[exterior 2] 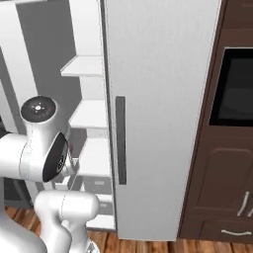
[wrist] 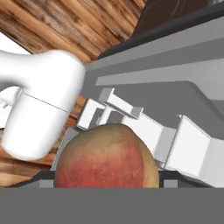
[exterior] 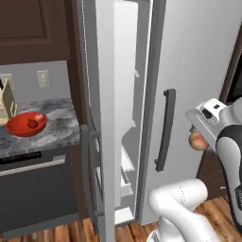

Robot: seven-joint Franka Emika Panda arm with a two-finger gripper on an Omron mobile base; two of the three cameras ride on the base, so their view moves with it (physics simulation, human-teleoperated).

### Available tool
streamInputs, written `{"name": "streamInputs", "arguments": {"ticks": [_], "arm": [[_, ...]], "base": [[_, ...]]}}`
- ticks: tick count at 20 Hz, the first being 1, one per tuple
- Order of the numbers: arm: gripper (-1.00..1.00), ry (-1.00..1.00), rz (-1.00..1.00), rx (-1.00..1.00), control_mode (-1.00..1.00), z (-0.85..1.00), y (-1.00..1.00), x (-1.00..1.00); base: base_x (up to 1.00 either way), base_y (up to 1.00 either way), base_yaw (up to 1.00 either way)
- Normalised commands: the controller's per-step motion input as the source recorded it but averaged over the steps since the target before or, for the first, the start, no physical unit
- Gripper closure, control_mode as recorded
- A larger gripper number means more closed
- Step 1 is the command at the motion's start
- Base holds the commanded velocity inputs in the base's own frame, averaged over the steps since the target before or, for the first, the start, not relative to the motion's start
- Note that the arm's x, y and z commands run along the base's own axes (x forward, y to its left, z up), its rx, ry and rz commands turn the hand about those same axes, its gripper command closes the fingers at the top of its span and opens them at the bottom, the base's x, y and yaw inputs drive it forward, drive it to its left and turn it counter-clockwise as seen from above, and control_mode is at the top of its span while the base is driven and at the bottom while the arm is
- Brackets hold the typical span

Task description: Take the peach, bell pepper, and peach from the freezer and place them in the bowl on the counter.

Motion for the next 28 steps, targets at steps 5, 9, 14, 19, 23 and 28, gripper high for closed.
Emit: {"name": "streamInputs", "arguments": {"ticks": [5,9,14,19,23,28], "arm": [[1.0,0.0,0.0,0.0,1.0,0.0,0.0,0.0],[1.0,0.0,0.0,0.0,1.0,0.0,0.0,0.0],[1.0,0.0,0.0,0.0,1.0,0.0,0.0,0.0],[1.0,0.0,0.0,0.0,1.0,0.0,0.0,0.0],[1.0,0.0,0.0,0.0,1.0,0.0,0.0,0.0],[1.0,0.0,0.0,0.0,1.0,0.0,0.0,0.0]], "base": [[-0.91,1.0,-0.1],[-0.49,1.0,-0.17],[-0.07,1.0,-0.2],[0.35,1.0,-0.27],[1.0,1.0,-0.32],[1.0,1.0,-0.32]]}}
